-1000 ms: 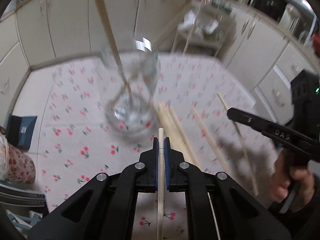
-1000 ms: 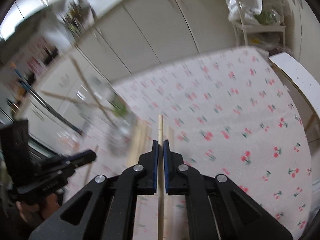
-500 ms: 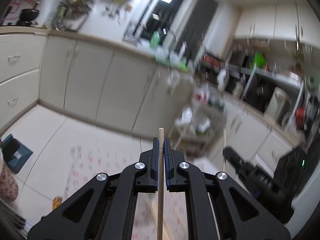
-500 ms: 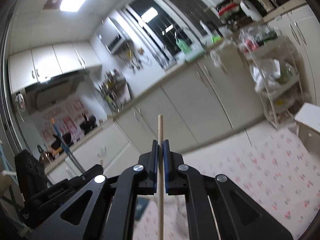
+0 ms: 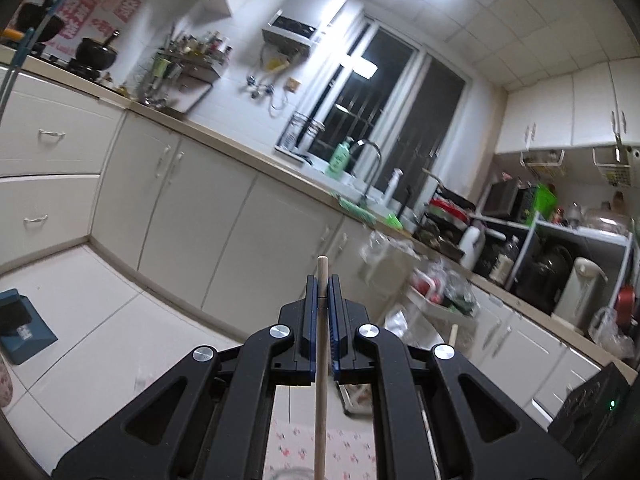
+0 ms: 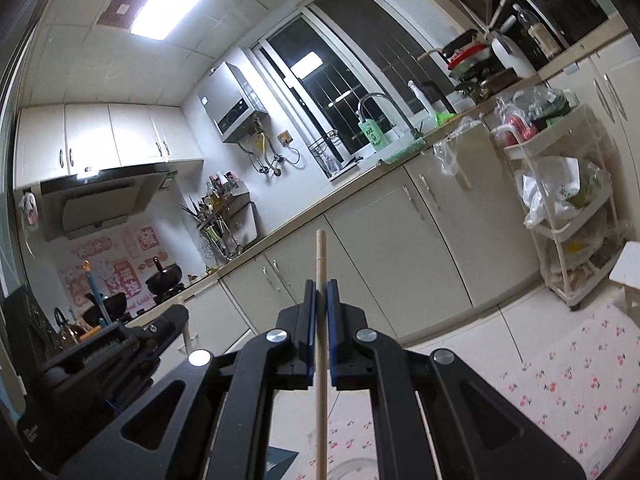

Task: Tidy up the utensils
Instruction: 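Lift both held chopsticks and carry them above the glass jar, then lower both chopsticks into the jar opening and open both grippers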

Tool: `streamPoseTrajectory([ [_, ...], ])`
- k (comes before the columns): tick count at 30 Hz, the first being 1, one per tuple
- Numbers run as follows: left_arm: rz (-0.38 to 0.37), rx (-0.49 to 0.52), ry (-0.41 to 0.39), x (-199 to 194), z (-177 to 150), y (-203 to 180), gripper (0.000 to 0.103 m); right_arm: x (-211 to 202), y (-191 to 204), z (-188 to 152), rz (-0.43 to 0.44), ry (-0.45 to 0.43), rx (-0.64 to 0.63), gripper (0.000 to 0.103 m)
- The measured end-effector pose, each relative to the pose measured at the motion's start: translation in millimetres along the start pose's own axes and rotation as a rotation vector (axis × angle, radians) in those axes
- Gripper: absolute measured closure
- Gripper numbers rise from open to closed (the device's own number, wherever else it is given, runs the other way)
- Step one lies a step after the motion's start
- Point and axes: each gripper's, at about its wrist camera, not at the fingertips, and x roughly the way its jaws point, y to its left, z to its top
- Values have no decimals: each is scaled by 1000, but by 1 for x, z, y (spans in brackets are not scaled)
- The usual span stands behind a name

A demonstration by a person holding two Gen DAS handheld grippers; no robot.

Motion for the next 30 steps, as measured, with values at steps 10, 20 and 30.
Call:
streamPoseTrajectory([
  [10,27,1,-46,21,-25,2,98,23,-3,-22,-43,3,-64,97],
  [20,64,116,-105,7,-37,-18,98,29,-11,-41,-61,34,-80,97],
  [30,121,118,-141,-3,-47,-20,98,28,-13,-47,-61,58,-85,97],
])
